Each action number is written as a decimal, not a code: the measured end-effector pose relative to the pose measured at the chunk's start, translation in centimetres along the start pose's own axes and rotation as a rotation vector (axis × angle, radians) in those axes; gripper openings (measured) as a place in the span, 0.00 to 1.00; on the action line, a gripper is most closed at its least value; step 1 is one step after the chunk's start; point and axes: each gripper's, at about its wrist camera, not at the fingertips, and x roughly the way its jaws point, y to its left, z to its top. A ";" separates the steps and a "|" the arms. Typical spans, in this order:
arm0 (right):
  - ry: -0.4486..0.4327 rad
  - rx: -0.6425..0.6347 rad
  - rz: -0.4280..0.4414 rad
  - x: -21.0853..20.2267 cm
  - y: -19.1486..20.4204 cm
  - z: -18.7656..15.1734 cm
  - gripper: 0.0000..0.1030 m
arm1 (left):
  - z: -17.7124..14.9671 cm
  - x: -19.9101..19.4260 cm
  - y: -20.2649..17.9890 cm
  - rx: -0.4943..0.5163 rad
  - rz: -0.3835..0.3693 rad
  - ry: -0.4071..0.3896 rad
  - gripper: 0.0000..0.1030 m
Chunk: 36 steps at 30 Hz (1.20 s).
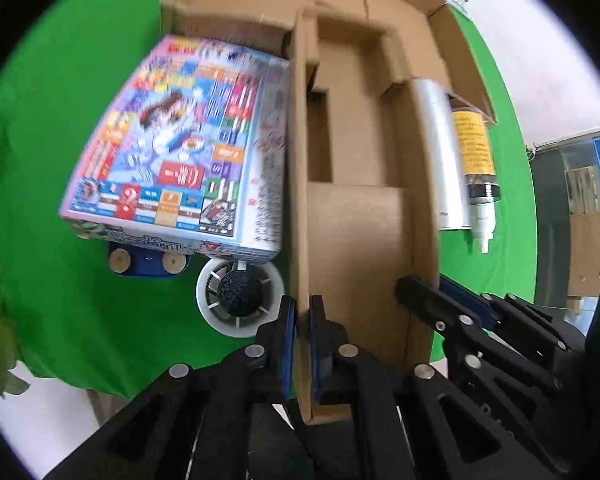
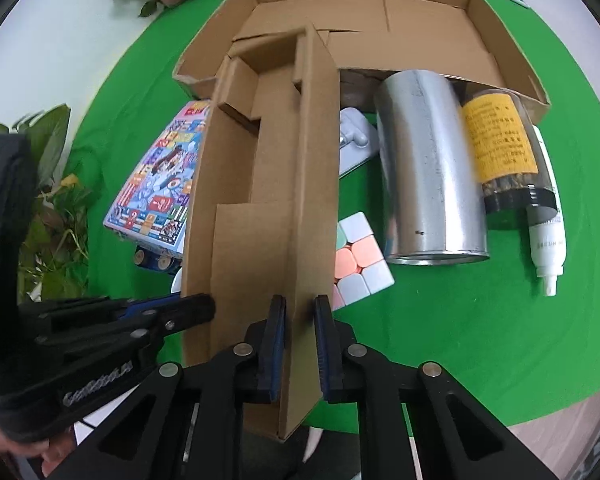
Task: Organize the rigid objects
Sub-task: 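Lift the insert box with both grippers and lower it into the large tray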
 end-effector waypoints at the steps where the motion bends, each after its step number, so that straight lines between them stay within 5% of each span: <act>1: -0.012 -0.005 0.012 -0.4 -0.2 -0.1 0.11 | -0.3 -0.7 -0.5 0.006 0.018 -0.014 0.06; 7: -0.098 -0.007 0.103 -5.4 -1.6 -0.2 0.11 | -1.3 -6.4 -4.1 0.035 0.055 -0.130 0.07; 19: -0.301 0.053 0.122 -15.2 -3.6 5.7 0.09 | 5.2 -13.8 -8.4 0.134 0.048 -0.315 0.08; 25: -0.305 0.073 0.098 -14.6 -2.1 11.2 0.09 | 10.3 -13.6 -5.8 0.140 0.029 -0.312 0.08; 36: -0.260 0.069 0.040 -8.8 3.2 26.1 0.09 | 23.4 -12.5 1.8 0.131 -0.024 -0.312 0.08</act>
